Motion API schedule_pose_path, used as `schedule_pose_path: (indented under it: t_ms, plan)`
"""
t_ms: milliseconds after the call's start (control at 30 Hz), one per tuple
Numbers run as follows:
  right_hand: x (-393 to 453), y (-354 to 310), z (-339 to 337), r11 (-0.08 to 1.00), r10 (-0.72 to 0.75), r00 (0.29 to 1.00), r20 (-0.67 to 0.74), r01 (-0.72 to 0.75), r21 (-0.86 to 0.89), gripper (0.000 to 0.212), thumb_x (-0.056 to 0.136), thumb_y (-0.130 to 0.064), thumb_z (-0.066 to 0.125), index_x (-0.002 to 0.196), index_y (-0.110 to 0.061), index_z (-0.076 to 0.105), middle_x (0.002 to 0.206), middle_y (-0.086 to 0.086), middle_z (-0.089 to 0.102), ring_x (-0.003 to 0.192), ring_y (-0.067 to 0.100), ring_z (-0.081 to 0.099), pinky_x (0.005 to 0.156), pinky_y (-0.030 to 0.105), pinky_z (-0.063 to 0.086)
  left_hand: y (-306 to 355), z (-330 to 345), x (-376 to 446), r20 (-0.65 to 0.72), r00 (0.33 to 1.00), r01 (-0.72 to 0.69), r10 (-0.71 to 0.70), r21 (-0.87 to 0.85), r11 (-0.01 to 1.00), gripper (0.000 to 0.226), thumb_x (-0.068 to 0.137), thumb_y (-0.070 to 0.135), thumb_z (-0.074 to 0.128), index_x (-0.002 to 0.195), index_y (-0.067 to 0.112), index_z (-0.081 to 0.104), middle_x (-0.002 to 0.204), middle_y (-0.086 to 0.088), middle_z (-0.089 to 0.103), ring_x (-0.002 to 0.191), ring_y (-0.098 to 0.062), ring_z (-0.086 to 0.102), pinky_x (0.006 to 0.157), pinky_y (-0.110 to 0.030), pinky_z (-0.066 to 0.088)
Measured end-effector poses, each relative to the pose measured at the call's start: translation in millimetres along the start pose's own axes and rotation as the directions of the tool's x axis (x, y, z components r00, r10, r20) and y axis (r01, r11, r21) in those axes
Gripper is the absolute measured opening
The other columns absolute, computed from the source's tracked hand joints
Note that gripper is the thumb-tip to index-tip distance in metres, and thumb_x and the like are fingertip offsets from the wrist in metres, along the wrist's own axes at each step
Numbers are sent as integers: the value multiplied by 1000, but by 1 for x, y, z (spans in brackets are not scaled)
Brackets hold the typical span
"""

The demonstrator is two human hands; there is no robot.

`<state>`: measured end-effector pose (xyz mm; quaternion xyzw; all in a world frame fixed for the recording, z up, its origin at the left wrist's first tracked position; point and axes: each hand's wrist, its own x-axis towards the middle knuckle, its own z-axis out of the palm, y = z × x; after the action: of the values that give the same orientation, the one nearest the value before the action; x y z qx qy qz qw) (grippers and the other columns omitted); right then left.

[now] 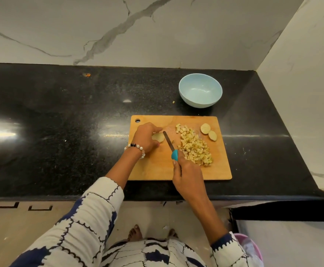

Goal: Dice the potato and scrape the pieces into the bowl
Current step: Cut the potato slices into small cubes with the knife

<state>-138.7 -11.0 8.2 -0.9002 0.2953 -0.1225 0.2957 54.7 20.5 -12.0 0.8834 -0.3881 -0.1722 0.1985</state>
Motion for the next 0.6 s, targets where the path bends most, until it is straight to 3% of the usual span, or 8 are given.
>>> schedule_pose_path:
  t_ms: [133, 367, 600]
  plan:
    - [1, -3, 19, 997, 10, 1000, -16, -11, -74, 50, 100, -23, 38, 145, -4, 31, 88, 12, 62, 77, 23, 57, 64, 36, 46, -2, 5, 0, -35, 998, 63, -61, 46, 997, 58, 75, 30, 75, 128, 16, 57, 123, -7, 56, 112, -25, 53, 95, -30, 43]
    - [-2, -4, 34, 983, 25, 999, -38, -32, -180, 51, 101, -23, 36, 146, -4, 26, 99, 17, 59, 77, 25, 53, 61, 29, 34, 2, 8, 1, -72, 989, 129, -132, -36, 991, 54, 71, 34, 78, 119, 15, 64, 116, -5, 65, 105, -24, 59, 90, -32, 50]
    - [1, -6, 40, 959, 58, 994, 88, -31, -283, 57, 101, -15, 31, 149, -3, 4, 117, 23, 52, 85, 30, 56, 68, 34, 43, 2, 6, 4, -68, 987, 144, -145, -24, 989, 51, 71, 35, 78, 118, 17, 65, 112, -3, 65, 100, -22, 60, 84, -28, 48]
